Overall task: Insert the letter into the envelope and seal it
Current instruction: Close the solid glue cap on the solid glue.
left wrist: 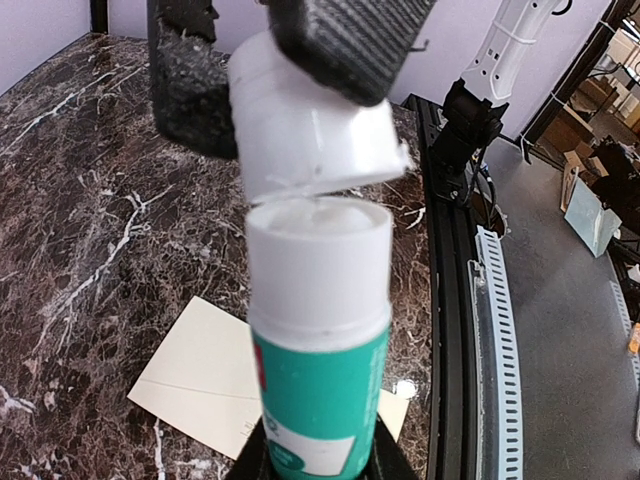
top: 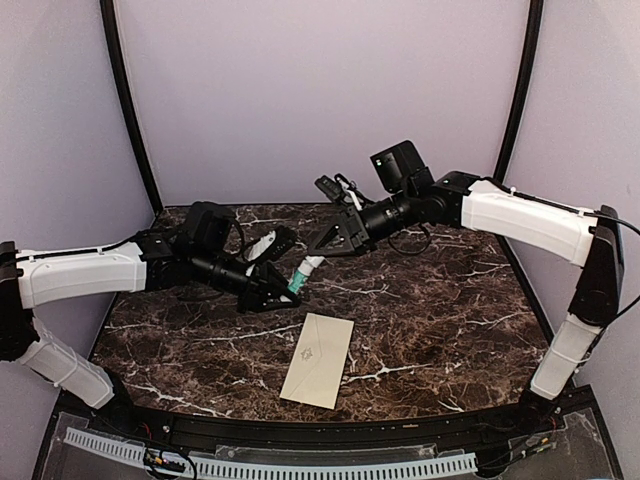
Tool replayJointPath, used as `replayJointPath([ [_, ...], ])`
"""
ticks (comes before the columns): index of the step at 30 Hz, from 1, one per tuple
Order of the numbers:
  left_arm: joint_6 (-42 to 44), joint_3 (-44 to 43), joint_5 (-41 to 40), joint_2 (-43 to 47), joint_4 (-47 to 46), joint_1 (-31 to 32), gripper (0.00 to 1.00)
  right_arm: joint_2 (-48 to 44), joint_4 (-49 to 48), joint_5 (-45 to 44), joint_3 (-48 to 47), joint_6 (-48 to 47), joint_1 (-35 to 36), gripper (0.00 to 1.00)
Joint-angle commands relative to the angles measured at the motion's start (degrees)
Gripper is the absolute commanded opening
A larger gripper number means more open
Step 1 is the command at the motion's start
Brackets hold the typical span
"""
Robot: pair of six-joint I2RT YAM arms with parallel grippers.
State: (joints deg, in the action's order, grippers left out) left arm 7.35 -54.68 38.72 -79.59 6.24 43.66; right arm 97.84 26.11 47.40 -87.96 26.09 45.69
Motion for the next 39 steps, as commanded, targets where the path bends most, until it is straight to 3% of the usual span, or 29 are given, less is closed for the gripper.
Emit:
replayJointPath([
  [1,0.58,-0.8,0.93,0.59,0.65,0.35,0.0,0.37,-1.25,0.06,-1.29,0.06,0.63,0.02],
  [16,0.58,-0.83,1.21,0.33,0.79,0.37,0.0,1.02,0.15,-0.2,-1.69,-1.34,1.31,0.01],
  [26,0.6,-0.83,1.2,0.27,0.79,0.4,0.0,-0.65,2.3,-4.85,-3.18,-2.92,0.86,0.0],
  [39,0.56,-0.82,1.38,0.15,0.67,0.42,0.0,-0.14,0.72,-1.61,-2.25,-2.52,1.09,0.0],
])
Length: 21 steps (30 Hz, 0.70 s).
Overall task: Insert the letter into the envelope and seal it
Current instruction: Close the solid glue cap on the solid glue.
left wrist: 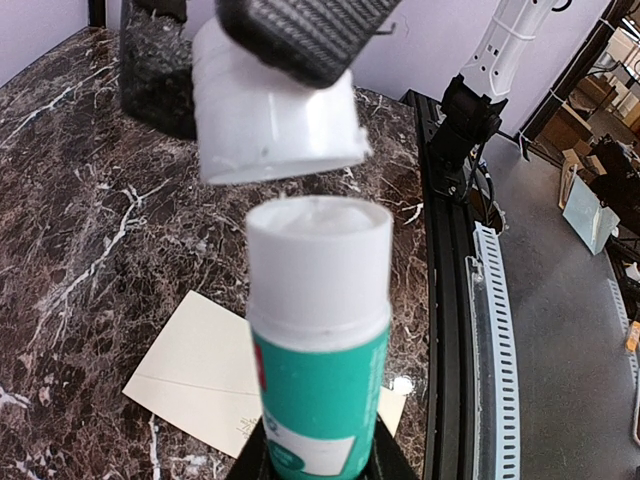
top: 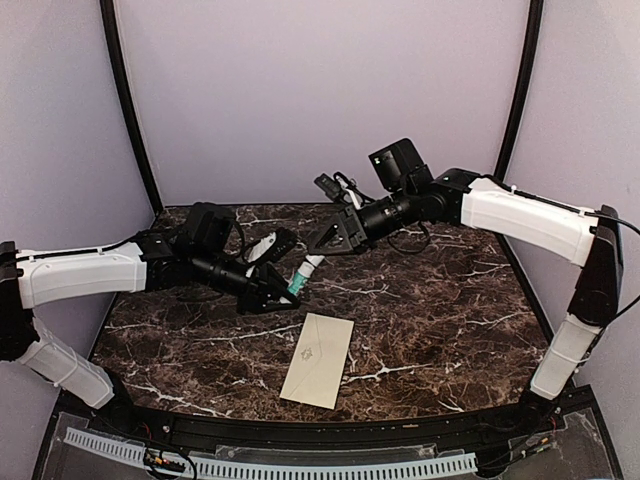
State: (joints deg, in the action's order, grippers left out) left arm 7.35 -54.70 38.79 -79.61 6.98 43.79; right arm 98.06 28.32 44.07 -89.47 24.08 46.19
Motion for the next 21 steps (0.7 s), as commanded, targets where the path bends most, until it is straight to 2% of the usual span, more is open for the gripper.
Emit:
replayJointPath([
  [1,0.56,-0.84,1.26,0.21,-0.1,0.31,0.0,-0.15,-1.06,1.5,-0.8,-0.78,0.64,0.0],
  [21,0.51,-0.76,1.4,0.25,-0.21,0.32,0.0,0.5,-0.54,2.01,0.48,-1.59,0.91,0.0],
])
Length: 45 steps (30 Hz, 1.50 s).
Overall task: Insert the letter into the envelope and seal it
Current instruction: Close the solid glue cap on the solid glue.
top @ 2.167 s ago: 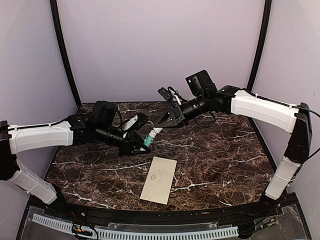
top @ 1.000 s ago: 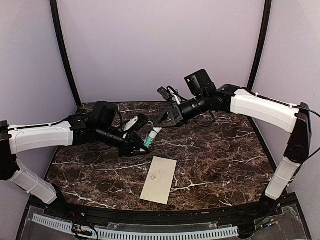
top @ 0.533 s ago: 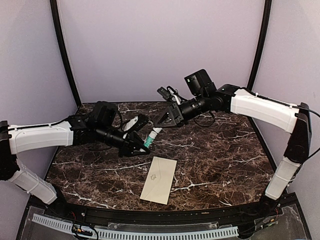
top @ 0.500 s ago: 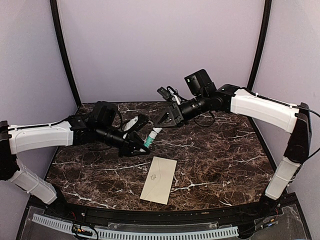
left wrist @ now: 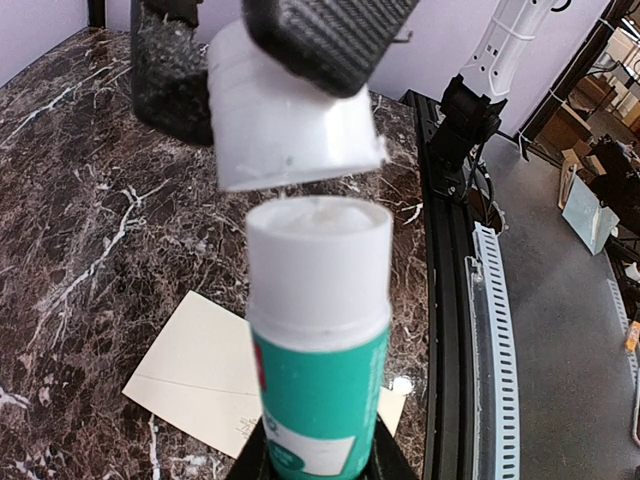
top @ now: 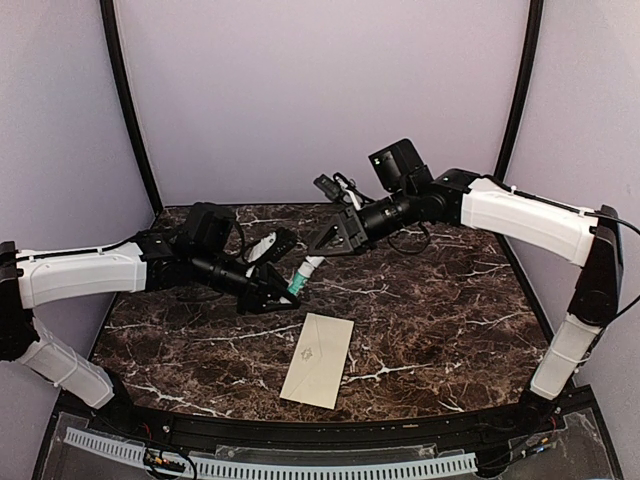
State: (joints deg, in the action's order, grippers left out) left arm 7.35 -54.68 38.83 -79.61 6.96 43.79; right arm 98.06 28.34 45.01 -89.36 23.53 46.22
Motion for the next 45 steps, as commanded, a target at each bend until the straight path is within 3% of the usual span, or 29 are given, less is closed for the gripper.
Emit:
replayJointPath([
  [1,0.48,-0.74,1.39,0.25,-0.19,0.32,0.0,0.53,-0.52,1.12,0.33,-1.08,0.91,0.0],
  [19,-0.02,-1.04,1.67,-0.4,-0.26,0.32,0.0,1.25,0.2,1.63,0.18,-1.91,1.99,0.0],
  [37,-1.34,-2.94,1.2,-2.91,2.16,0.14,0.0,1.27,2.19,-6.59,0.69,-2.36,6.35,0.0],
  [45,-4.32,-2.55,3.46,-2.93,-0.37,-1.16,0.0,-1.94,-1.57,-8.85,6.21,1.1,6.61,0.0],
])
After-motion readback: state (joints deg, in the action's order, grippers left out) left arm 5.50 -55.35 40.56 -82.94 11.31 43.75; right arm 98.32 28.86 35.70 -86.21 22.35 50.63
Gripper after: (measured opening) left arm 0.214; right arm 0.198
